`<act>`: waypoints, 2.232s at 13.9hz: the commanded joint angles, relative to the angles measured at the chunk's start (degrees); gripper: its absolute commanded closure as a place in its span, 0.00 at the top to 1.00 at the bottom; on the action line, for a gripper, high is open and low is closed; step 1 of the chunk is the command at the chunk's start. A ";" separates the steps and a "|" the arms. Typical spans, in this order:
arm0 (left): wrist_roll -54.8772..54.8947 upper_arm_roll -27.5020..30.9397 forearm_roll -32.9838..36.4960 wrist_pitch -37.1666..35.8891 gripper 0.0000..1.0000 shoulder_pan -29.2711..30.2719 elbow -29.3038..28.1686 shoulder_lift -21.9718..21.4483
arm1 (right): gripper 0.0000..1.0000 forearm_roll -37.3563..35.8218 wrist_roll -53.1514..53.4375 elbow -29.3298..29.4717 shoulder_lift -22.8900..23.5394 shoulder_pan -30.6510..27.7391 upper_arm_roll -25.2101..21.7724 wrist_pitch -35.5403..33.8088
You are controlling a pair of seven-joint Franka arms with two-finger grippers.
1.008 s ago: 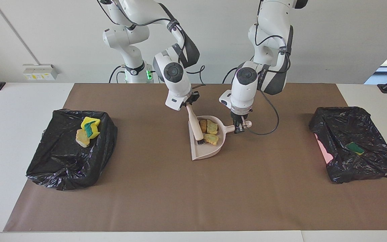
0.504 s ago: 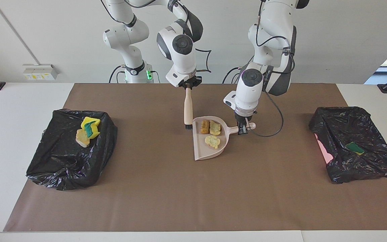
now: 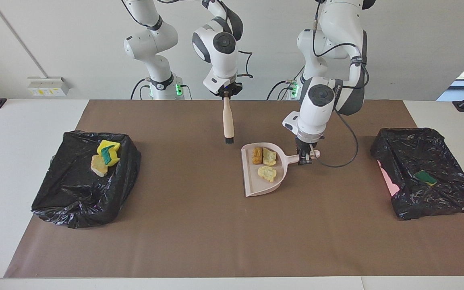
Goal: Sweep and dump trash in bin
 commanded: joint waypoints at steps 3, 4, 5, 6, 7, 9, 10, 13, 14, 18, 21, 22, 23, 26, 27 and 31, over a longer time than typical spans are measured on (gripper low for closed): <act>7.94 -0.33 -5.62 -9.02 0.00 13.61 2.86 -5.02 | 0.00 2.43 1.82 -3.68 0.31 0.91 -0.04 4.77; 9.17 -0.33 -6.16 -10.26 0.00 16.78 3.30 -5.19 | 0.00 3.32 1.73 -3.77 0.83 1.09 -0.04 5.04; 11.79 -0.33 -6.17 -10.28 0.00 19.42 3.48 -5.89 | 0.00 3.41 1.73 -3.77 1.62 1.18 0.05 5.48; 14.43 -0.15 -6.17 -10.28 0.00 21.88 3.75 -6.68 | 0.00 3.41 1.56 -3.77 2.24 1.18 0.05 6.00; 15.50 -0.15 -7.04 -10.54 0.00 24.52 3.84 -7.30 | 0.00 3.41 1.29 -3.77 2.85 1.18 0.05 6.27; 15.42 -0.15 -9.15 -12.72 0.00 29.26 5.15 -7.83 | 0.06 3.41 1.12 -3.77 3.56 1.44 0.05 6.88; 15.85 -0.06 -10.46 -14.30 0.00 32.68 6.20 -7.83 | 0.19 3.41 0.94 -3.77 3.56 1.44 0.05 7.15; 17.44 -0.15 -14.16 -15.63 0.00 40.95 9.71 -6.96 | 0.74 3.41 0.76 -3.68 4.44 1.44 -0.04 7.85; 18.22 -0.15 -14.43 -15.81 0.00 42.89 11.46 -6.17 | 1.00 2.81 0.50 -3.25 4.62 1.53 -0.04 7.94; 21.55 0.02 -14.16 -17.39 0.00 49.23 19.03 -2.65 | 1.00 0.61 -0.64 1.32 4.88 0.39 -0.48 7.50; 24.37 0.46 -11.90 -18.36 0.00 51.00 20.54 -1.94 | 1.00 -2.47 -0.82 5.18 4.27 -3.20 -0.57 6.45; 25.25 0.55 -8.83 -18.10 0.00 50.91 20.62 -1.77 | 1.00 -3.17 -0.73 6.59 4.00 -4.70 -0.66 4.97; 25.61 0.47 -5.06 -17.49 0.00 50.91 20.62 -1.77 | 1.00 -4.31 -0.73 8.25 3.57 -6.10 -0.66 2.78; 26.40 0.46 -0.20 -18.36 0.00 50.74 21.49 -1.16 | 1.00 -8.17 -0.73 12.13 2.51 -9.18 -0.66 -2.76; 26.32 0.46 0.59 -18.62 0.00 50.56 22.72 -0.54 | 1.00 -9.06 -0.91 13.27 1.81 -10.59 -0.74 -4.17; 26.14 0.02 5.95 -20.03 0.00 49.77 27.29 2.10 | 1.00 -9.94 -6.52 19.33 0.57 -18.23 -0.74 -8.83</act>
